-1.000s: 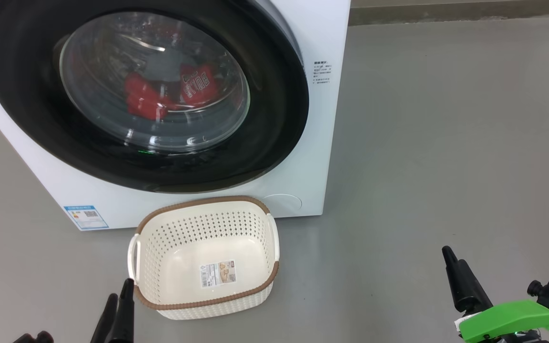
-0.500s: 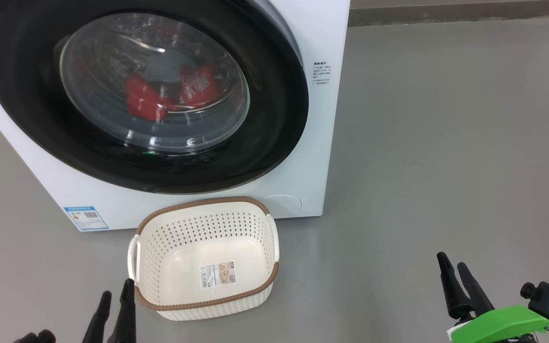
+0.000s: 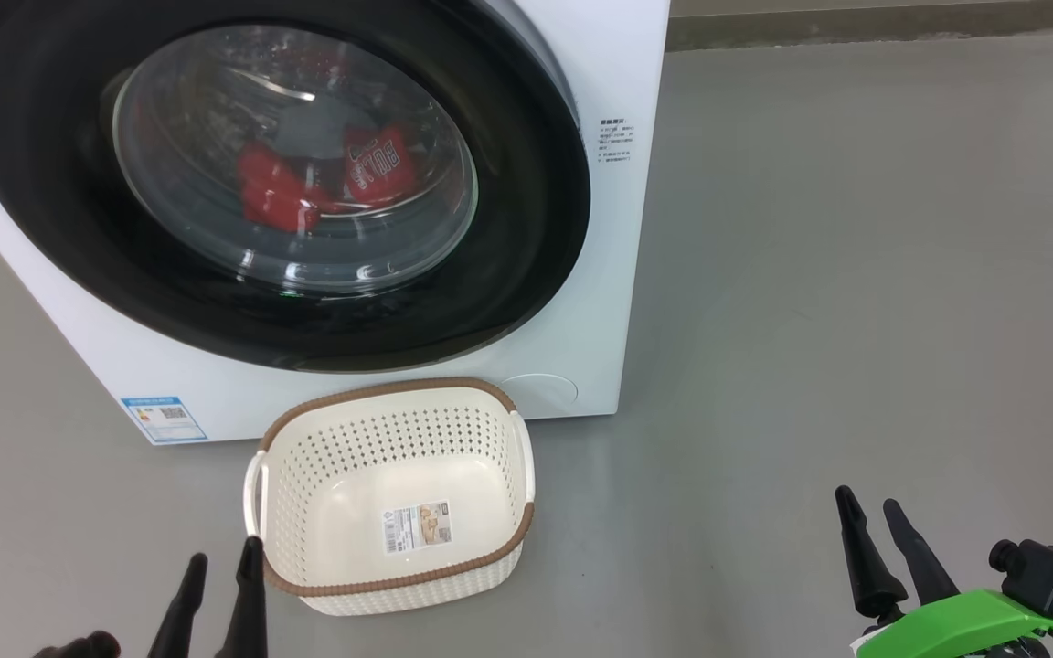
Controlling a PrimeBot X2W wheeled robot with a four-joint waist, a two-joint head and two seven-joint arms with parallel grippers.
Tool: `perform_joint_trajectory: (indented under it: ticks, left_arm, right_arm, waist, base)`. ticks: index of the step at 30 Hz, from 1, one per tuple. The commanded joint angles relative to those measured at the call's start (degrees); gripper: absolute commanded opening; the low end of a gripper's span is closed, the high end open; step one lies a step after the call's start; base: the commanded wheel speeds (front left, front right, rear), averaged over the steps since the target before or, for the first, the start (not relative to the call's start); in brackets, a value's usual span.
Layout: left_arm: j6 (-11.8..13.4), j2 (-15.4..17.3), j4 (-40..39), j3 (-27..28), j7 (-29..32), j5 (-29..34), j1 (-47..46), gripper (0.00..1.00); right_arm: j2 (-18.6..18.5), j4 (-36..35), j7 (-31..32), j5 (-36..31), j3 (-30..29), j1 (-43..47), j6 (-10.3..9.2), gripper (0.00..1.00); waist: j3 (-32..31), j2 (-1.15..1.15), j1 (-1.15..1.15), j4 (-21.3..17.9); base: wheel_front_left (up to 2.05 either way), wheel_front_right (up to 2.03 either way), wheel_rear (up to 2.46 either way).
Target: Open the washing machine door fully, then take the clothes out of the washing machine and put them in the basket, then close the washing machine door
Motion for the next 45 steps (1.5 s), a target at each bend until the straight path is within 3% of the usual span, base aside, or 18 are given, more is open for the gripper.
perform_joint_trajectory:
  ticks: [1, 40, 45]
  left_arm:
    - [-0.3, 0.9, -2.0, 1.3, -0.9, 2.4, 0.0, 1.00]
    - [-0.4, 2.0, -3.3, 1.1, -7.5, 28.6, 2.5, 1.00]
    - [-0.4, 1.7, -2.1, 1.6, -7.9, 28.1, 2.5, 1.00]
  right_arm:
    - [-1.0, -1.3, -0.9, -2.0, 1.3, -0.3, 0.02, 1.00]
    - [-1.2, -2.6, -7.5, -24.3, -1.4, 2.9, 0.02, 1.00]
    - [-1.1, -3.0, -7.9, -24.8, -2.7, 3.8, 0.02, 1.00]
  waist:
    - [0.0, 0.00, 0.00, 0.0]
    - [0.6, 0.00, 0.00, -0.2]
    - [0.6, 0.00, 0.00, 0.0]
  base:
    - [0.00, 0.00, 0.00]
    - [0.00, 0.00, 0.00]
    - [0.00, 0.00, 0.00]
